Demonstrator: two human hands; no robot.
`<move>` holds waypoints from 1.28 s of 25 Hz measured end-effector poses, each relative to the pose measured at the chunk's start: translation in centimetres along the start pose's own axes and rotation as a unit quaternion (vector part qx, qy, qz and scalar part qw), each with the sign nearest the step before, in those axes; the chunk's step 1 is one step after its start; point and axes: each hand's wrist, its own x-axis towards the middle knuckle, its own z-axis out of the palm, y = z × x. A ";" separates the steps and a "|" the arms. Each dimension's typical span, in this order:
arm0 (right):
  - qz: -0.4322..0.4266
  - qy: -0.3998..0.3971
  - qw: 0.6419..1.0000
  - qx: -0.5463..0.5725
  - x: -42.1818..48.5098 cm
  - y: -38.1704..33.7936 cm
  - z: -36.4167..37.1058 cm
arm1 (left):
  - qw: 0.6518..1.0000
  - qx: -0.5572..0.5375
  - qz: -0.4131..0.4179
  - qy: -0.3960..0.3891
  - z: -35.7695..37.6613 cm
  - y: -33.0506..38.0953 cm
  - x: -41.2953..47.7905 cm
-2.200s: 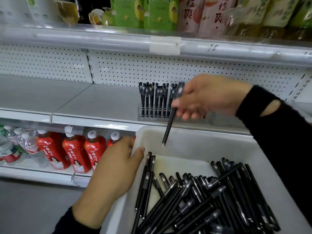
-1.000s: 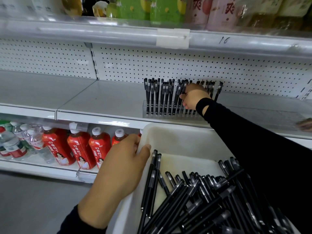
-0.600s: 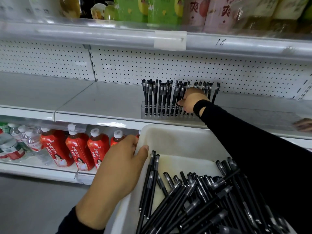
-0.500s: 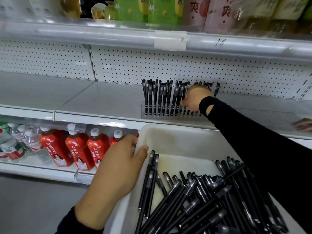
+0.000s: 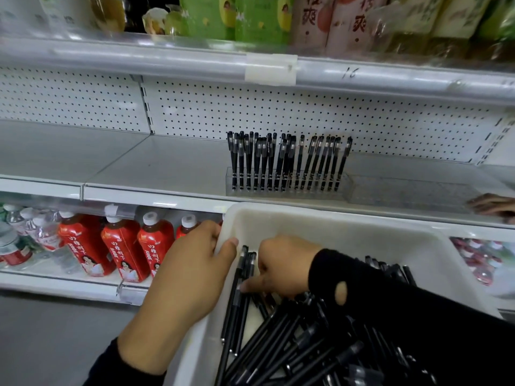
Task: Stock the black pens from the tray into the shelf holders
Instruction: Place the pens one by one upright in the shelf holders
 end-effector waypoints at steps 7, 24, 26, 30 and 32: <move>0.038 0.004 0.964 0.262 1.5 0.6 1.9 | 1.000 -0.009 0.002 0.001 -0.1 0.1 0.0; 0.050 0.309 0.797 0.517 2.6 11.3 -11.1 | 1.000 -0.017 -0.005 0.002 0.2 0.0 0.0; 0.077 0.357 0.789 0.494 4.9 12.2 -10.6 | 1.000 -0.019 -0.009 0.000 0.2 0.0 0.0; 0.094 0.439 0.787 0.422 8.2 12.8 -9.8 | 1.000 -0.021 -0.012 -0.006 0.1 0.0 0.0; 0.097 0.457 0.800 0.376 9.3 12.9 -9.6 | 1.000 -0.018 -0.010 -0.008 0.1 0.0 0.1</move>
